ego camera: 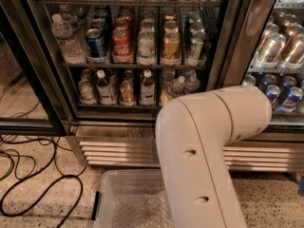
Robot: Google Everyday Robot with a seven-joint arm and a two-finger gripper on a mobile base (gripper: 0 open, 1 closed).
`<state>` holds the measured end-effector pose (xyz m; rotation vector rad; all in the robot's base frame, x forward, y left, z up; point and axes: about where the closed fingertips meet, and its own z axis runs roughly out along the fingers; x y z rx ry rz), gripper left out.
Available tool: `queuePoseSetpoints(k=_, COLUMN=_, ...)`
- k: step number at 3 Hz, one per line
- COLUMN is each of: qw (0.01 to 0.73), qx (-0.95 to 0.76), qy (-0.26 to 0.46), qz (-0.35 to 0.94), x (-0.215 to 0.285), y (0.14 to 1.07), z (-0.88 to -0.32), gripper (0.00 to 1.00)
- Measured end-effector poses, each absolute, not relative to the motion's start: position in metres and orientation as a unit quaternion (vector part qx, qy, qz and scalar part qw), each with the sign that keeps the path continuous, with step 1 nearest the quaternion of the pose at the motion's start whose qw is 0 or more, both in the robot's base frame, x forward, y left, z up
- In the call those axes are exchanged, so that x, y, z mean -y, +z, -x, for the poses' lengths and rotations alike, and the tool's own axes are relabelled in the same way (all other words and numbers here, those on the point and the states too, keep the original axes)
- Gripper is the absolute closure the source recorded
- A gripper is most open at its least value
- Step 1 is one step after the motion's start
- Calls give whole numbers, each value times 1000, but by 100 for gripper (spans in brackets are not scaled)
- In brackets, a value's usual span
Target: Pick water bottle from bottom shelf of fridge
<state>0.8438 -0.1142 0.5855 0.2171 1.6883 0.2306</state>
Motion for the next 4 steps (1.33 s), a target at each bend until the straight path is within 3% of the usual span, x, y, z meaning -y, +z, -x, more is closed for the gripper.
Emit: queuePoseSetpoints(k=4, qw=653, qx=-743, qy=107, qz=-98, x=104, y=592, z=-842, gripper=100)
